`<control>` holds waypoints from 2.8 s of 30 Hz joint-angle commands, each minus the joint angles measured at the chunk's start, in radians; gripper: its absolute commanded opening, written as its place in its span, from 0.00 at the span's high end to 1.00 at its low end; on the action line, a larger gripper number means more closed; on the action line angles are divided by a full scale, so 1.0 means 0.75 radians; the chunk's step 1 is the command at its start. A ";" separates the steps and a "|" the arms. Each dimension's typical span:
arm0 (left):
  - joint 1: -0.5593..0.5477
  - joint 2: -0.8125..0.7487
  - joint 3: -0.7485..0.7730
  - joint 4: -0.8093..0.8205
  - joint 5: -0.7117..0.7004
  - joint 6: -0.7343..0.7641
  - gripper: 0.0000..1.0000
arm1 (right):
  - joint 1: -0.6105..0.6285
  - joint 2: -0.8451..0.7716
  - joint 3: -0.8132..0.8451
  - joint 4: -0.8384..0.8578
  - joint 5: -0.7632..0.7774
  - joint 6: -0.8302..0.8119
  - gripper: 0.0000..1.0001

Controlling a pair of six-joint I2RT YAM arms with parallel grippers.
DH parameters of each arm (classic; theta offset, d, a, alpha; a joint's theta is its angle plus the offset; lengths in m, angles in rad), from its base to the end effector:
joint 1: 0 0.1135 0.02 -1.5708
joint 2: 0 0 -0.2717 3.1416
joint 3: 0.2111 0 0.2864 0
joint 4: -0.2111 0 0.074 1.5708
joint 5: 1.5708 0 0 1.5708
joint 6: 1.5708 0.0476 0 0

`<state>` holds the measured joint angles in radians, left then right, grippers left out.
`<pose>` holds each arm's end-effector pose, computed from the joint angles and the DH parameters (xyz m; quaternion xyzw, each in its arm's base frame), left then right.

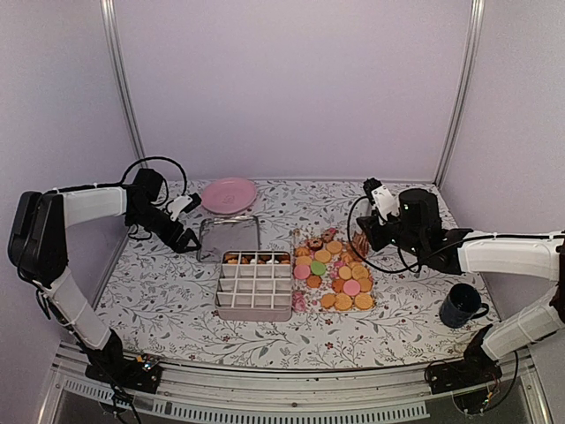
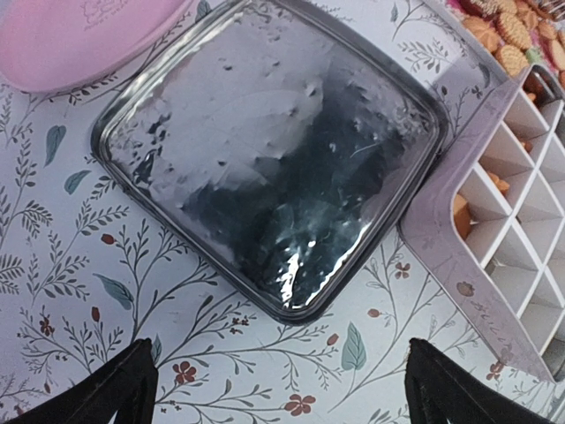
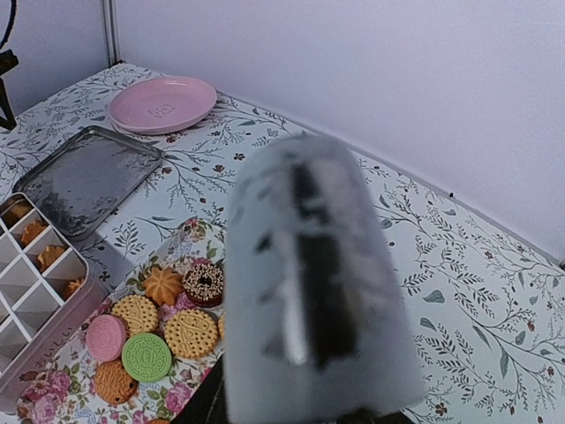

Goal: Pack the cookies
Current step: Pick up the fake cookies from the plate, then place the fake cookies in the empty pocket of the box.

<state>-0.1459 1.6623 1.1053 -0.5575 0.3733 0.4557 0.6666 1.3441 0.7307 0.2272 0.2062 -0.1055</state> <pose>0.3600 -0.0704 0.1807 0.3237 0.9018 -0.1443 0.2475 0.2687 0.1990 0.2207 -0.2575 0.7862 0.0717 0.5572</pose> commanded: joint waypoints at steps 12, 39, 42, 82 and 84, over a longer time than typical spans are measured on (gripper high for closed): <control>-0.005 0.005 0.015 0.011 0.016 0.003 0.02 | -0.007 0.050 0.030 0.025 -0.016 0.026 0.64; -0.006 0.015 0.048 -0.013 0.021 0.004 0.03 | -0.055 0.050 0.057 0.016 -0.029 -0.006 0.87; -0.007 0.015 0.050 -0.013 0.023 0.004 0.03 | -0.055 0.041 0.082 0.012 -0.038 -0.011 0.96; 0.055 -0.076 -0.059 -0.012 0.008 0.017 0.01 | 0.457 0.739 0.991 0.014 -0.560 0.184 1.00; 0.056 -0.086 -0.076 0.001 -0.003 0.015 0.01 | 0.464 0.754 0.991 0.014 -0.566 0.189 1.00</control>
<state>-0.1146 1.6352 1.0740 -0.5648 0.3798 0.4603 1.0016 1.8893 1.4334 0.1913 -0.1860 -0.0029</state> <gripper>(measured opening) 0.993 0.201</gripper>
